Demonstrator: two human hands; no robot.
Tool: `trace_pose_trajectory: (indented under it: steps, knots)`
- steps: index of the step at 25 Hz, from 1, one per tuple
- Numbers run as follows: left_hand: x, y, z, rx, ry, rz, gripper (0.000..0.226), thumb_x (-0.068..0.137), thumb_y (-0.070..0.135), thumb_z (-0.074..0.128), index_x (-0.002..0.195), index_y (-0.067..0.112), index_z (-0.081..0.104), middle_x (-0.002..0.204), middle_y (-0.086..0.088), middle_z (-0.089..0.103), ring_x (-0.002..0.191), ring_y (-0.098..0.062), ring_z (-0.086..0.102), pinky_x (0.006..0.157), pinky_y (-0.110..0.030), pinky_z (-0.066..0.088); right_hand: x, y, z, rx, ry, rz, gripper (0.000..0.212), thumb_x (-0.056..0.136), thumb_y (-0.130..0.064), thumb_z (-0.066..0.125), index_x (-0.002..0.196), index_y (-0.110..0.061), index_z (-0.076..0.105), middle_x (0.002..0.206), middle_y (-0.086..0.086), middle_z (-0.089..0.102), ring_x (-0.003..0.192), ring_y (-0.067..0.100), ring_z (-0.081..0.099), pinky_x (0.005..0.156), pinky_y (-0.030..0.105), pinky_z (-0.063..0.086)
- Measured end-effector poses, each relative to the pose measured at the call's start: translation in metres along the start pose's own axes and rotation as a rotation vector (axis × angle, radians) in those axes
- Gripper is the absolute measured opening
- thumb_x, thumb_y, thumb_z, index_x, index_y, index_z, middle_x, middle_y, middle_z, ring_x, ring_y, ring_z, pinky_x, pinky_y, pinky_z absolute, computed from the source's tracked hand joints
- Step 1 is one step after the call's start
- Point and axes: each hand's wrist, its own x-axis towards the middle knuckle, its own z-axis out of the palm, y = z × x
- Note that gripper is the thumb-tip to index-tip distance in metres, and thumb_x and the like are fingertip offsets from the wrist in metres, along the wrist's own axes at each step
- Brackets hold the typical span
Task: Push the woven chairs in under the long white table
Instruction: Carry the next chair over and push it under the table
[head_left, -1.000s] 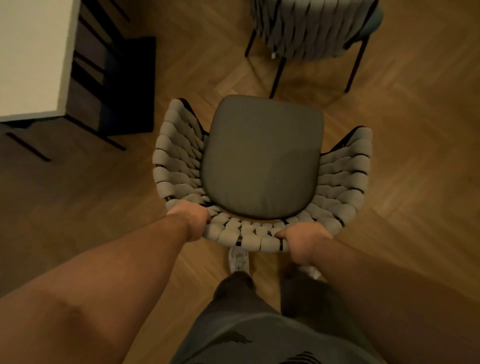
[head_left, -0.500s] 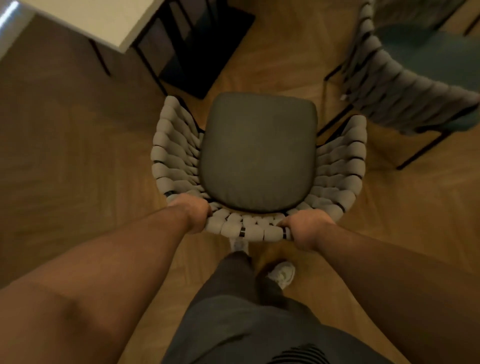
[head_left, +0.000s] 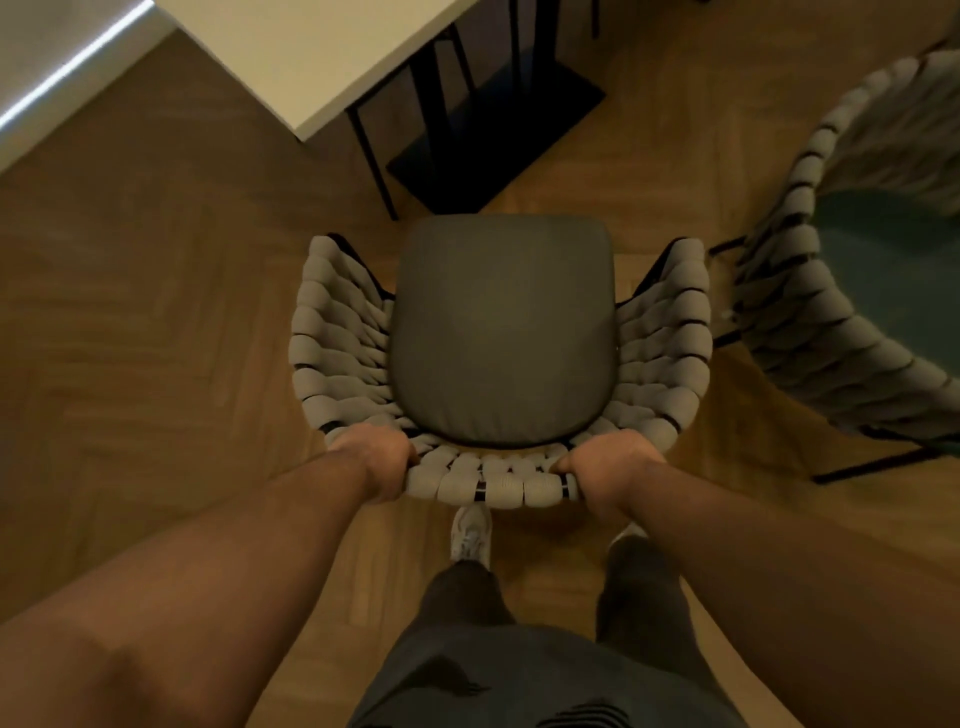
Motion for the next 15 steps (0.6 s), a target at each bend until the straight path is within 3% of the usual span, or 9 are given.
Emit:
trace_pose_trajectory:
  steps: [4, 7, 11, 15]
  knots:
    - [0.013, 0.040, -0.027, -0.141, -0.023, -0.097, 0.039, 0.095, 0.021, 0.060, 0.129, 0.039, 0.067, 0.115, 0.004, 0.070, 0.103, -0.020, 0.065, 0.089, -0.039, 0.058, 0.015, 0.068, -0.018, -0.094, 0.052, -0.088, 0.040, 0.096, -0.026, 0.062, 0.132, -0.044, 0.063, 0.100, -0.009, 0.065, 0.094, 0.018, 0.063, 0.087, 0.038, 0.053]
    - [0.027, 0.071, -0.056, -0.227, -0.020, -0.125, 0.038, 0.095, 0.024, 0.058, 0.129, 0.038, 0.067, 0.115, 0.003, 0.069, 0.100, -0.020, 0.063, 0.082, -0.036, 0.053, 0.027, 0.123, -0.044, -0.192, 0.071, -0.147, 0.040, 0.097, -0.026, 0.060, 0.130, -0.048, 0.062, 0.098, -0.010, 0.061, 0.097, 0.020, 0.064, 0.079, 0.038, 0.044]
    - [0.054, 0.101, -0.086, -0.333, 0.007, -0.165, 0.035, 0.094, 0.029, 0.057, 0.127, 0.037, 0.068, 0.115, 0.000, 0.070, 0.105, -0.026, 0.065, 0.086, -0.042, 0.056, 0.046, 0.181, -0.085, -0.299, 0.033, -0.160, 0.043, 0.097, -0.024, 0.060, 0.130, -0.051, 0.061, 0.102, -0.009, 0.065, 0.096, 0.018, 0.063, 0.085, 0.039, 0.053]
    - [0.086, 0.124, -0.115, -0.394, 0.018, -0.177, 0.028, 0.096, 0.033, 0.059, 0.123, 0.031, 0.069, 0.110, 0.000, 0.070, 0.099, -0.023, 0.066, 0.081, -0.039, 0.056, 0.069, 0.227, -0.115, -0.410, 0.034, -0.150, 0.048, 0.098, -0.023, 0.058, 0.137, -0.051, 0.057, 0.107, -0.009, 0.066, 0.101, 0.019, 0.063, 0.094, 0.041, 0.050]
